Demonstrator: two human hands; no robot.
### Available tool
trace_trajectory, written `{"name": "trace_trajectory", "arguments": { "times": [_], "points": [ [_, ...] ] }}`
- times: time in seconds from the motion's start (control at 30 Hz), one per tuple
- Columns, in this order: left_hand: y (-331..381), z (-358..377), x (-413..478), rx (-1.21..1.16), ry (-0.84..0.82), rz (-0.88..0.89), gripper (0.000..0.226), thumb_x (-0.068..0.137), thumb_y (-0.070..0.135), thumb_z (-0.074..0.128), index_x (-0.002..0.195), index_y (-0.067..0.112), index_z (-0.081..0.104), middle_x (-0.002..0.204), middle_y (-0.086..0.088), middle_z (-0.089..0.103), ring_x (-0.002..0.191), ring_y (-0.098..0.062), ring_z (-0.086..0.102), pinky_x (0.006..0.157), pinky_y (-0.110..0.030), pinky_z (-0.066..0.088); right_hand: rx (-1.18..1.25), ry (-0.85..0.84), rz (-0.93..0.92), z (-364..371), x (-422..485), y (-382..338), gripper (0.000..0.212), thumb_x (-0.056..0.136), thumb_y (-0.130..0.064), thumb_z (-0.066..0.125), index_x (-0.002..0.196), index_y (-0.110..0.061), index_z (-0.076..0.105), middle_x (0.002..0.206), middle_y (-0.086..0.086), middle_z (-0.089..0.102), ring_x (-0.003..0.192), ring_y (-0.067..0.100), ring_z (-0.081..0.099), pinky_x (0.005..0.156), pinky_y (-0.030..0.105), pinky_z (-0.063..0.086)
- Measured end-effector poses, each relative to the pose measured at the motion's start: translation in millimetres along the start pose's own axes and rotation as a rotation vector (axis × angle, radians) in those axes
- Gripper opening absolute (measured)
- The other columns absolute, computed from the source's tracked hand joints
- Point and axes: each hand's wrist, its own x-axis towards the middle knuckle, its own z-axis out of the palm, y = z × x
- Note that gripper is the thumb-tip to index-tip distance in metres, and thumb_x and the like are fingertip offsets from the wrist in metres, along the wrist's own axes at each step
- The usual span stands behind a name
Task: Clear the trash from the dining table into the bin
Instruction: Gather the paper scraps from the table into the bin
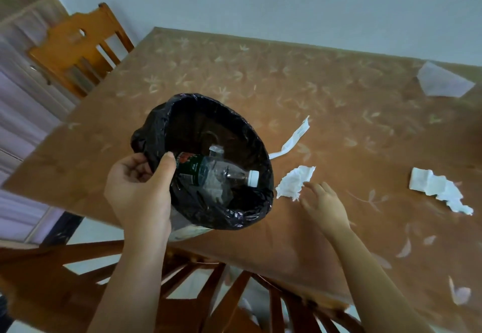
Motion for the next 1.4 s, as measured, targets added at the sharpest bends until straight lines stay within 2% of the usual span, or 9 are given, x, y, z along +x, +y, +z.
{"name": "trace_trajectory", "arguments": {
  "times": [0.1,0.2,0.37,0.53,0.7,0.83,0.9,1.1,1.4],
  "points": [
    [-1,6,-5,0.043,0.011,0.046,0.023,0.073,0.019,0.073,0.087,0.012,0.055,0.069,0.007,0.049,0.052,0.004,0.049,0.054,-0.008,0.04,-0.014,-0.051,-0.002,8,21,7,0.037,0.083,-0.022,0.055,0.12,-0.018,0.05,0.111,0.007,0.054,0.107,0.027,0.047,0.072,0.037,0.046],
    [-6,9,-8,0.083,0.025,0.046,0.025,0.074,0.021,0.072,0.089,0.01,0.056,0.07,0.005,0.05,0.054,0.002,0.049,0.055,-0.01,0.041,-0.055,-0.141,0.002,16,41,12,0.041,0.085,-0.024,0.054,0.125,-0.018,0.045,0.126,0.01,0.05,0.113,0.03,0.045,0.09,0.042,0.044],
    [-13,6,-11,0.114,0.021,0.026,0.029,0.074,0.025,0.071,0.089,0.005,0.057,0.072,-0.002,0.05,0.063,-0.011,0.048,0.058,-0.016,0.044,-0.062,-0.186,-0.016,31,53,21,0.047,0.084,-0.021,0.053,0.129,-0.016,0.042,0.133,0.012,0.042,0.117,0.033,0.038,0.083,0.044,0.043],
    [-13,7,-16,0.116,0.053,0.016,0.024,0.069,0.029,0.071,0.081,0.015,0.057,0.07,0.001,0.051,0.061,-0.009,0.049,0.058,-0.016,0.045,0.024,-0.175,-0.022,37,52,24,0.031,0.084,-0.011,0.05,0.115,-0.01,0.054,0.125,0.016,0.047,0.11,0.032,0.044,0.081,0.04,0.044],
    [-13,8,-20,0.097,0.057,0.04,0.035,0.069,0.03,0.071,0.087,0.004,0.056,0.068,0.001,0.047,0.059,-0.009,0.045,0.056,-0.013,0.041,0.177,-0.15,0.051,25,40,26,0.016,0.081,-0.01,0.05,0.094,-0.011,0.06,0.108,0.008,0.053,0.085,0.024,0.051,0.049,0.032,0.046],
    [-9,9,-25,0.07,0.063,0.046,0.036,0.071,0.028,0.072,0.092,0.003,0.056,0.07,0.002,0.048,0.057,-0.005,0.045,0.055,-0.011,0.04,0.306,-0.035,0.045,-2,30,17,0.01,0.08,-0.011,0.052,0.084,-0.017,0.059,0.091,0.006,0.054,0.081,0.023,0.052,0.053,0.037,0.049],
    [-7,9,-29,0.065,0.065,0.039,0.03,0.073,0.023,0.072,0.092,0.006,0.056,0.071,0.004,0.048,0.055,0.001,0.045,0.055,-0.01,0.04,0.353,0.025,0.011,-19,26,5,0.014,0.079,-0.013,0.055,0.072,-0.025,0.054,0.087,0.005,0.055,0.076,0.02,0.052,0.046,0.027,0.042],
    [0,8,-37,0.023,0.051,-0.003,0.03,0.075,0.02,0.072,0.093,0.004,0.055,0.072,0.003,0.046,0.06,-0.006,0.044,0.053,-0.01,0.038,0.513,0.153,-0.163,-66,11,-49,0.018,0.078,-0.014,0.062,0.074,-0.029,0.052,0.078,-0.011,0.056,0.062,-0.008,0.048,0.058,0.001,0.037],
    [5,2,-40,0.048,0.053,0.0,0.028,0.073,0.022,0.073,0.092,0.006,0.058,0.073,0.002,0.051,0.061,-0.01,0.048,0.05,-0.009,0.039,0.463,-0.025,-0.428,-64,-6,-118,0.013,0.078,-0.012,0.065,0.08,-0.022,0.056,0.067,-0.007,0.048,0.054,0.003,0.044,0.055,0.01,0.039]
  ]
}}
